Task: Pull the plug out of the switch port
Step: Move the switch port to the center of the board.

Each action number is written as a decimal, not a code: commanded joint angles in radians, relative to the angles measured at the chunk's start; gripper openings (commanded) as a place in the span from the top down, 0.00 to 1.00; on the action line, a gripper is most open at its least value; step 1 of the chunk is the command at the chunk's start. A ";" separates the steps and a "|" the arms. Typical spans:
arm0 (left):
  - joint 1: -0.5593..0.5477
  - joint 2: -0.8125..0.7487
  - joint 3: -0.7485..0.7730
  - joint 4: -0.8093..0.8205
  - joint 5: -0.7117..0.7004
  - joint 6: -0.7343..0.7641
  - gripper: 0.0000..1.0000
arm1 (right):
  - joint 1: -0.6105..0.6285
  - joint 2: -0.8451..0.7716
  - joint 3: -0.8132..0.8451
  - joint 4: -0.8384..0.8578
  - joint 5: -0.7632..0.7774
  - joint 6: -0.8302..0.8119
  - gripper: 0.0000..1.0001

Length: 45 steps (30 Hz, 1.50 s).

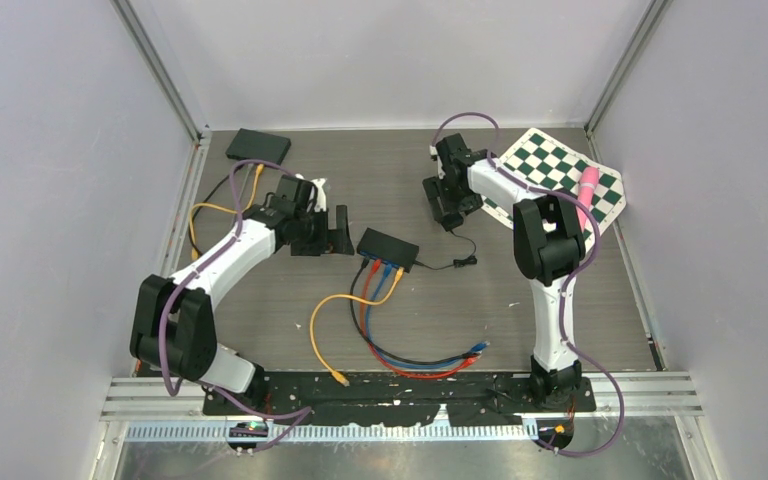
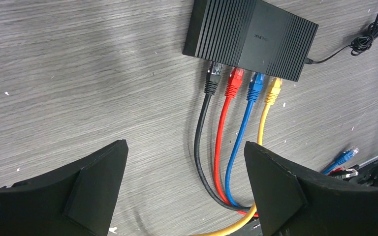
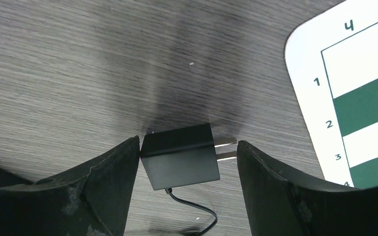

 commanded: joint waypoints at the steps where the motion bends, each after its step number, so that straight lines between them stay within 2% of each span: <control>1: -0.001 -0.039 -0.006 0.005 -0.005 -0.002 0.08 | 0.000 -0.013 0.015 0.003 0.018 0.011 0.25; 3: -0.001 -0.039 -0.008 0.005 -0.002 -0.004 0.08 | 0.001 -0.036 -0.009 0.004 0.032 0.032 0.30; 8: -0.001 -0.039 -0.015 0.011 0.001 -0.005 0.08 | 0.001 -0.152 -0.204 0.086 0.016 0.082 0.46; 11: -0.001 -0.032 -0.012 0.014 0.003 -0.005 0.08 | 0.001 -0.248 -0.353 0.109 0.042 0.121 0.48; 17: -0.001 -0.010 -0.009 0.025 0.013 -0.005 0.08 | 0.002 -0.474 -0.666 0.151 0.085 0.246 0.48; 20: -0.001 -0.003 -0.014 0.037 0.016 -0.010 0.08 | 0.002 -0.613 -0.813 0.174 0.066 0.337 0.44; 23: -0.001 0.014 -0.005 0.044 0.022 -0.010 0.08 | 0.002 -0.713 -0.942 0.196 0.027 0.401 0.31; 27: -0.001 0.059 0.050 0.040 0.018 0.010 0.08 | 0.002 -0.836 -0.924 0.164 0.047 0.423 0.23; 32: 0.005 0.170 0.189 0.015 0.010 0.060 0.07 | 0.003 -0.875 -0.732 0.147 0.036 0.372 0.19; 34: 0.011 0.217 0.243 0.013 0.030 0.076 0.07 | 0.002 -0.834 -0.678 0.176 -0.037 0.363 0.19; 39: 0.014 0.320 0.339 0.017 0.122 0.091 0.08 | 0.006 -0.665 -0.617 0.266 -0.345 0.409 0.23; 42: 0.014 0.362 0.335 0.043 0.174 0.081 0.11 | 0.017 -0.583 -0.615 0.354 -0.490 0.449 0.26; 45: 0.013 0.386 0.302 0.076 0.201 0.065 0.12 | 0.028 -0.493 -0.615 0.419 -0.565 0.496 0.28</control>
